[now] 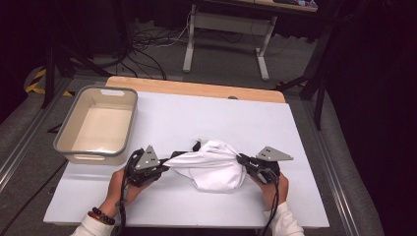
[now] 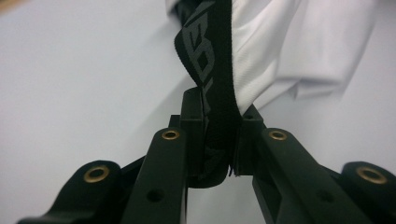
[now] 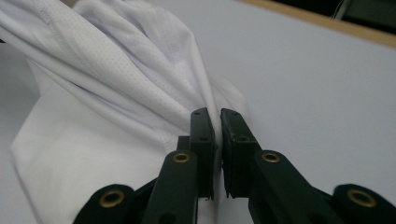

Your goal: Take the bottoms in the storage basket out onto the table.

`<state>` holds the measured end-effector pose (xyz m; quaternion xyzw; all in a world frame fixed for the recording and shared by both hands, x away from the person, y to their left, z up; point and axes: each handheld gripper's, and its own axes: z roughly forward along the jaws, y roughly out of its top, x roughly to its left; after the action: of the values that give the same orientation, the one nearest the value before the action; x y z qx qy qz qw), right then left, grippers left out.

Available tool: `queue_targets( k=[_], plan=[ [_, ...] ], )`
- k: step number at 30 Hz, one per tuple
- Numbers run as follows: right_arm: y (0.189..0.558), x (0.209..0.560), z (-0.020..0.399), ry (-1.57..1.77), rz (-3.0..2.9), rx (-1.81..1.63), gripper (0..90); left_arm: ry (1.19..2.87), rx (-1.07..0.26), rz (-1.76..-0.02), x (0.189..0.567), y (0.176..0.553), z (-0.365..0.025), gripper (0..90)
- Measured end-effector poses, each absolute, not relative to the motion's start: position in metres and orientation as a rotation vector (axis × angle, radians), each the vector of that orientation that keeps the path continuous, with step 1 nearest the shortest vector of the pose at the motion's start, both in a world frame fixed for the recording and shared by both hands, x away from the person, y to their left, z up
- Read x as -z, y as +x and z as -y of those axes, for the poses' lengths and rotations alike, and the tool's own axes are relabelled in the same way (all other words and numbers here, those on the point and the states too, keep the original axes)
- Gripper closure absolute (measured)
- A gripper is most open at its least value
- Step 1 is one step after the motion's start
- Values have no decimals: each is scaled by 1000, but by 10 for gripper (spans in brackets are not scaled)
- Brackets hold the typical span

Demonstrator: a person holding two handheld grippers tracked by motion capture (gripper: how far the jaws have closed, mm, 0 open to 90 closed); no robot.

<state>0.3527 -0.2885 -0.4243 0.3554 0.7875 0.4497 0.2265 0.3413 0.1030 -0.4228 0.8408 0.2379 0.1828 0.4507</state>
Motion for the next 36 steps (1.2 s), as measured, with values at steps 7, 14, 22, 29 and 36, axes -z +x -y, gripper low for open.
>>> queue_targets(
  k=[7,14,22,29,36],
  plan=[
    [331,404,300,926,-2015,-1360,821,1904,-564,-612,390,326,-135,778],
    [336,412,302,978,-2028,-1241,845,1916,-567,-666,395,334,-150,769],
    [339,423,283,915,-2133,-1273,371,1960,-546,-646,404,338,-143,742],
    [343,439,254,834,-2284,-1204,411,1966,-548,-628,405,336,-139,734],
    [352,449,250,804,-2354,-1106,844,1989,-573,-633,404,329,-145,756]
  ],
)
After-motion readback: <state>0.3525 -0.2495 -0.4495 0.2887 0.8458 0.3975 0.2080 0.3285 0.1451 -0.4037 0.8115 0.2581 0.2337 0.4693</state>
